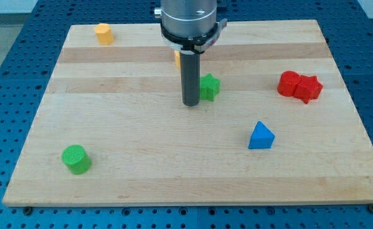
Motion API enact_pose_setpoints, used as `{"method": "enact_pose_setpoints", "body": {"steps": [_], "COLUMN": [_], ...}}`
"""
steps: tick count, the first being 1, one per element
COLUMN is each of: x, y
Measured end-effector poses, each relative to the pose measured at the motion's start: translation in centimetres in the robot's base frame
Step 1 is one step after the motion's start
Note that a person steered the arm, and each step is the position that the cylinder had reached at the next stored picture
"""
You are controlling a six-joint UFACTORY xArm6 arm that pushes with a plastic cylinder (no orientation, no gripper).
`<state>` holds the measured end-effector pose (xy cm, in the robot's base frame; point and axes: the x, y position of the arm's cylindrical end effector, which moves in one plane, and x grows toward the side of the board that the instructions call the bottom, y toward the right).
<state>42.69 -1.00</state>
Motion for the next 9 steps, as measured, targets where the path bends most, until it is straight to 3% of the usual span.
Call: {"method": "enact_pose_setpoints", "body": {"steps": [2,5,9], "x": [-2.9,1.7,-6.5], "y": [2.5,4.4,6.6]}}
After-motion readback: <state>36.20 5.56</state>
